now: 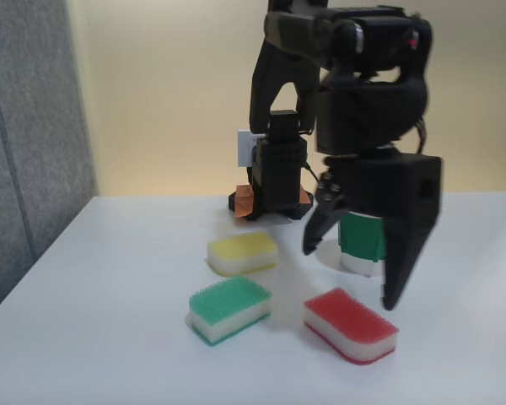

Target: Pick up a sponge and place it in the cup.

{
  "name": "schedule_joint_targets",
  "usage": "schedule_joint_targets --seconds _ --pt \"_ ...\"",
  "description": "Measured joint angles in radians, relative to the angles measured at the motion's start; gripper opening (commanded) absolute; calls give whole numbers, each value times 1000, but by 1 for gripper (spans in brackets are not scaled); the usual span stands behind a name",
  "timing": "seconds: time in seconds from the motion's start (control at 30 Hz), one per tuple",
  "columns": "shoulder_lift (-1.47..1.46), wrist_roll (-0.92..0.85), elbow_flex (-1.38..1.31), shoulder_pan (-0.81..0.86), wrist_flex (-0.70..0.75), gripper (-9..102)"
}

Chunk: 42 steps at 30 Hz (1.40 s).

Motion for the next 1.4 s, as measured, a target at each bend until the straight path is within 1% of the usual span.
schedule_joint_targets --seconds 0.23,0.53,0.63,0.73,0.83,1.03,1.1,1.2,1.27,1.4 --pt "-49 -25 -14 0 -51 47" --pt "-52 -31 29 3 -169 47" --pt "-67 -31 81 -5 -235 47" --pt "-66 -29 149 -5 -341 47" --pt "-66 -20 244 -3 -460 41" --pt "-38 32 350 -3 -649 22" --pt "-38 41 390 2 -713 20" --pt "-37 64 426 3 -759 17" --pt "-37 83 434 3 -779 14" --pt "-49 100 430 3 -798 13"
